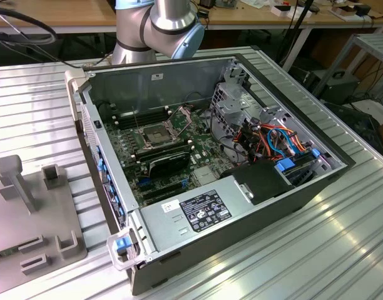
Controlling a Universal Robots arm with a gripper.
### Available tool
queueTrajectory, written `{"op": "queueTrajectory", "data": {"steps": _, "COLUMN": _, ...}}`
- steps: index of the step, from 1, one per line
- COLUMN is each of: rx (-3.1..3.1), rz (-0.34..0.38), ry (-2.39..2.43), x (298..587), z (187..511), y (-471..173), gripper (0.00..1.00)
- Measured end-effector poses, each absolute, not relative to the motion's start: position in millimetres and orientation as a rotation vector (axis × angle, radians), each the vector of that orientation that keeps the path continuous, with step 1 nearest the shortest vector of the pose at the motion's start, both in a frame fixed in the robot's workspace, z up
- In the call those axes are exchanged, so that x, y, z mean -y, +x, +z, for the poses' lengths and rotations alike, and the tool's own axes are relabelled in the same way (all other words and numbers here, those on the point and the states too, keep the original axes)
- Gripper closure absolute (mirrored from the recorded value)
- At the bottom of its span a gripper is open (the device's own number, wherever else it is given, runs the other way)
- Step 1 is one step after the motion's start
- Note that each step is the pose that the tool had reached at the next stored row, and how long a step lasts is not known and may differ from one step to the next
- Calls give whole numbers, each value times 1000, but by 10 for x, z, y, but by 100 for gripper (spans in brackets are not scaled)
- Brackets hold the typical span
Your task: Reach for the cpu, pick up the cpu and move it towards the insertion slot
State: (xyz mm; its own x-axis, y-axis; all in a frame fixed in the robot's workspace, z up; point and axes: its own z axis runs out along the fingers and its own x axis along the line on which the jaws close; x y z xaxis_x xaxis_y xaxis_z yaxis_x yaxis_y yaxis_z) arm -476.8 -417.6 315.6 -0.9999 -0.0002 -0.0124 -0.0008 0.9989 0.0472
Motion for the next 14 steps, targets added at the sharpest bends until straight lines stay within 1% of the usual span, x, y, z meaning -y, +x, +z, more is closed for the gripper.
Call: {"op": "queueTrajectory", "data": {"steps": 14, "rx": -3129, "rz": 74, "ry": -1, "x": 4177, "z": 3044, "y": -4768, "gripper": 28}}
